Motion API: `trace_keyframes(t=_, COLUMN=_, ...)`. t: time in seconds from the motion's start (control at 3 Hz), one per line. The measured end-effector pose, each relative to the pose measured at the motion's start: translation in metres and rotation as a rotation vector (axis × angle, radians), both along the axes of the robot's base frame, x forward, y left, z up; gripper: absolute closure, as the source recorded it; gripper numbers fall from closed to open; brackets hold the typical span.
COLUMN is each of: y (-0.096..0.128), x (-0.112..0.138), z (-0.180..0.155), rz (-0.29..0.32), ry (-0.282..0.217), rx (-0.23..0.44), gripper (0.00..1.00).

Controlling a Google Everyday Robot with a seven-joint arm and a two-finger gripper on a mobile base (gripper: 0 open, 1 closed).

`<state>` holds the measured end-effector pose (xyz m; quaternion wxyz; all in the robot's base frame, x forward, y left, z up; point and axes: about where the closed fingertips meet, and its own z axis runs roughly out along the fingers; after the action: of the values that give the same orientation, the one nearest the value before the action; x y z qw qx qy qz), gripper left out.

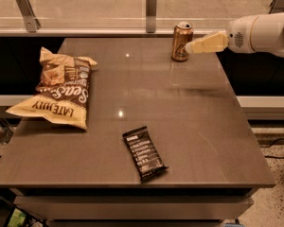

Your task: Move orange can near brown chip bag

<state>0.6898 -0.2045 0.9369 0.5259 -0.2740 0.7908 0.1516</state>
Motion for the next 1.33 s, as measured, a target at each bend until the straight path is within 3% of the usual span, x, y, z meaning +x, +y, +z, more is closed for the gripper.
trace_keyframes(t=1.33, y=0.027, x=0.049, z=-0.024, rz=0.055, ry=-0.040, rx=0.098, gripper=0.00)
